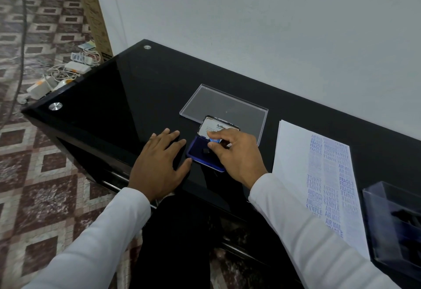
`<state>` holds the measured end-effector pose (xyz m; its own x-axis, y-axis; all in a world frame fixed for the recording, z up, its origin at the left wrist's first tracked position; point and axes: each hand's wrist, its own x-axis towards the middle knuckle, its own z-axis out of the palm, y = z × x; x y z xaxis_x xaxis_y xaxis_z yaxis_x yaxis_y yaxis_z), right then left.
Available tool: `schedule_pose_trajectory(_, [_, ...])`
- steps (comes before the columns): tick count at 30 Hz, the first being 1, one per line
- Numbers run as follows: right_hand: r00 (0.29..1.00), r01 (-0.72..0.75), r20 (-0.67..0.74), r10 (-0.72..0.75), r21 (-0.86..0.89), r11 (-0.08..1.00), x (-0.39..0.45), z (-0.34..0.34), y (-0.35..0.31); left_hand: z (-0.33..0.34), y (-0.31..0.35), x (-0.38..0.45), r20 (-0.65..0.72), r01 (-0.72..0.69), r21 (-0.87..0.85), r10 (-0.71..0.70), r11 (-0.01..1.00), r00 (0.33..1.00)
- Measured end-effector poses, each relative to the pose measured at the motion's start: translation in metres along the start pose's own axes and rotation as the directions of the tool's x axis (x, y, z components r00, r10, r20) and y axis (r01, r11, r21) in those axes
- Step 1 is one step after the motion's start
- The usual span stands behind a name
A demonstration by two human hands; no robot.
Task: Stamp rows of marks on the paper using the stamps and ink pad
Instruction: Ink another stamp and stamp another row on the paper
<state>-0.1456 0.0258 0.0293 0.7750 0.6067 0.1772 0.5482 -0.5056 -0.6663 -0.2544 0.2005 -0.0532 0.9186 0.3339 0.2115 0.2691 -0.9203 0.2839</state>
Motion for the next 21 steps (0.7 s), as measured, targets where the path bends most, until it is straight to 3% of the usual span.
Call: schedule_pose_trajectory(21, [1.0, -0.028, 0.013, 0.027, 0.014, 1.0, 0.0021, -0.0002, 0.0009, -0.001, 0.0007, 0.0, 0.006, 0.002, -0.006, -0.002, 1.0, 1.0])
